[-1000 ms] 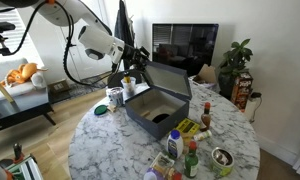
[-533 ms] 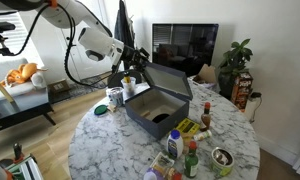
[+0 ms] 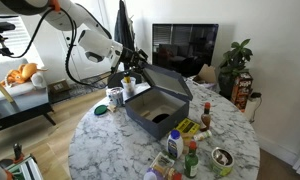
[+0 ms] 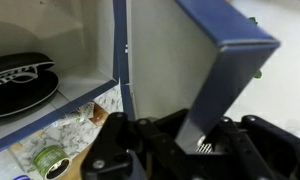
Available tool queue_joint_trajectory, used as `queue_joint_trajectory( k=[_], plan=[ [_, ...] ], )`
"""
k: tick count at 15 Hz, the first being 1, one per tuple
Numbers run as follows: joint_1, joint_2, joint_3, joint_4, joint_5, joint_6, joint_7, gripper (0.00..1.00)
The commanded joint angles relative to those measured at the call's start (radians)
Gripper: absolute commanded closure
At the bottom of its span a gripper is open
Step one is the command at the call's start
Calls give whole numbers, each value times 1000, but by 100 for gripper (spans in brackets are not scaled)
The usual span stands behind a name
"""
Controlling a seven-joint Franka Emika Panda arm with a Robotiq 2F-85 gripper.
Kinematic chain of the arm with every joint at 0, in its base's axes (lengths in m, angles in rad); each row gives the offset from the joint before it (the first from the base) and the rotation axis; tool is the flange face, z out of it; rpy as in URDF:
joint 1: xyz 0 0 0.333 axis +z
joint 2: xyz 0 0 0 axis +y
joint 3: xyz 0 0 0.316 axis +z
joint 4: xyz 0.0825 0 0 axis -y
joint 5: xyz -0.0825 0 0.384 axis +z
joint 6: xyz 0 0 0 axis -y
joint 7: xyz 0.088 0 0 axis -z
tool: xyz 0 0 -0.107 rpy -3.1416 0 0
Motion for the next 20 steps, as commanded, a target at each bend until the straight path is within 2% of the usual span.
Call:
queue_joint_trajectory(
  k=[1, 13, 20],
  plan=[
    [21, 40, -4, 35, 28, 23, 24, 100],
    [27, 20, -6, 60, 47, 43, 69, 100],
    [40, 53, -2, 95, 41, 50, 79, 100]
  ],
)
